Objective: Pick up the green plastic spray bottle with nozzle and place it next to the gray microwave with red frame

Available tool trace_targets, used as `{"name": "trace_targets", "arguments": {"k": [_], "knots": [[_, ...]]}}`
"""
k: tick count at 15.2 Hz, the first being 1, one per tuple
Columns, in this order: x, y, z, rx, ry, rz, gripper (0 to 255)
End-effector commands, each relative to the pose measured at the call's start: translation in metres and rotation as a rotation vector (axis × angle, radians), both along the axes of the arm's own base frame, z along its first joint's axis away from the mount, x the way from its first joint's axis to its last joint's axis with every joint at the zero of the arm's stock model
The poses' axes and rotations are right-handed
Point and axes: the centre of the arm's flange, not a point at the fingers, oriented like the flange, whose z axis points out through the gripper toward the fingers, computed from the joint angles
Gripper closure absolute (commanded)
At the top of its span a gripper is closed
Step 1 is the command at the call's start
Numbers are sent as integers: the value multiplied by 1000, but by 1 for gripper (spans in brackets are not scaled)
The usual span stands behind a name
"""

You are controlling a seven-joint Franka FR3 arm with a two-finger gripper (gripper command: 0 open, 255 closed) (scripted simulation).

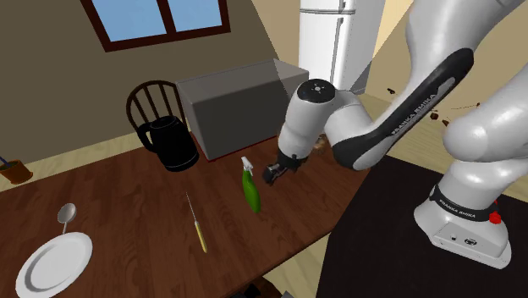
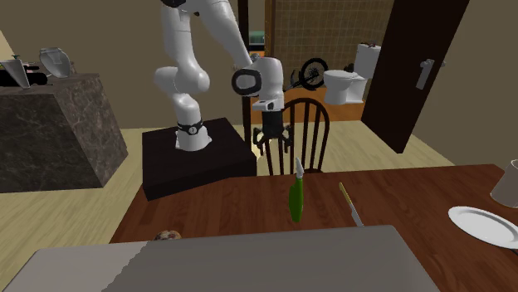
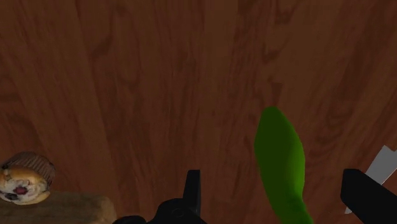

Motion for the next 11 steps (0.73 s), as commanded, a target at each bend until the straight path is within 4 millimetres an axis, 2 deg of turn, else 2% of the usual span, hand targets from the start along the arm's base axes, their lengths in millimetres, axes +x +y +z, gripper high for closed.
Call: {"name": "trace_targets", "arguments": {"k": [1, 7, 11], "knots": [[14, 14, -12, -7, -66, -20, 0], [60, 52, -65, -43, -161, -83, 0], [72, 53, -83, -47, -170, -89, 0]]}}
